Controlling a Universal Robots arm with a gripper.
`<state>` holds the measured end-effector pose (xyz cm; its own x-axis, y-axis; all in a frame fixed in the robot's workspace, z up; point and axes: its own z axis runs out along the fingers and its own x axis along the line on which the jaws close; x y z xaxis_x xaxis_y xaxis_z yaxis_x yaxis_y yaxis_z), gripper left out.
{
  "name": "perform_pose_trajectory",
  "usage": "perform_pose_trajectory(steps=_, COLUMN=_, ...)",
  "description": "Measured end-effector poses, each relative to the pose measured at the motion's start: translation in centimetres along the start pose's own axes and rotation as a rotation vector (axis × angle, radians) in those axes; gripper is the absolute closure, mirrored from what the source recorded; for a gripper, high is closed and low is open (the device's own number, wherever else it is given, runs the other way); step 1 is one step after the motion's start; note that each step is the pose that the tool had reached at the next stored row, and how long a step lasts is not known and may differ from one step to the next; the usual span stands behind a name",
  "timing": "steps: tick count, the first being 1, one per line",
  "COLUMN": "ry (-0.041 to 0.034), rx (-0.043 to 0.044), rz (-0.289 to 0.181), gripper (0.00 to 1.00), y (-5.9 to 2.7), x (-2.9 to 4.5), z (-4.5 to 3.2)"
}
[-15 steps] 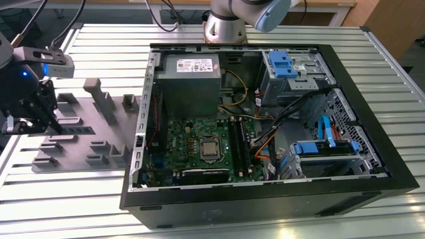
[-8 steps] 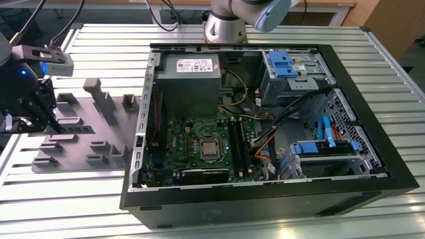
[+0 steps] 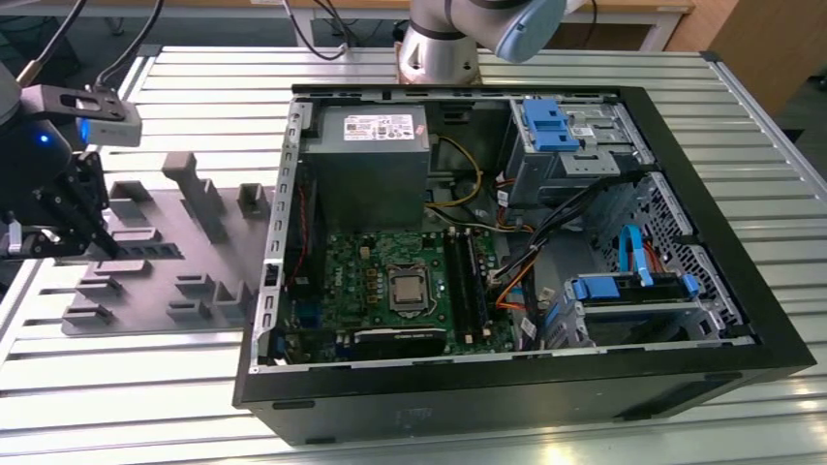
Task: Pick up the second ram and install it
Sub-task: 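Pick up the second ram and move it above second insertion slot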
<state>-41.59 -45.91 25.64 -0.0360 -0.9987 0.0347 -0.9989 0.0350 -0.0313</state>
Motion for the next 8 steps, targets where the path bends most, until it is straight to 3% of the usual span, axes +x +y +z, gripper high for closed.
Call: perform_pose_trajectory(steps=8, ry=0.0, rx=0.0, rz=0.0, gripper=0.86, y=-0.01, x=0.01, z=-0.32)
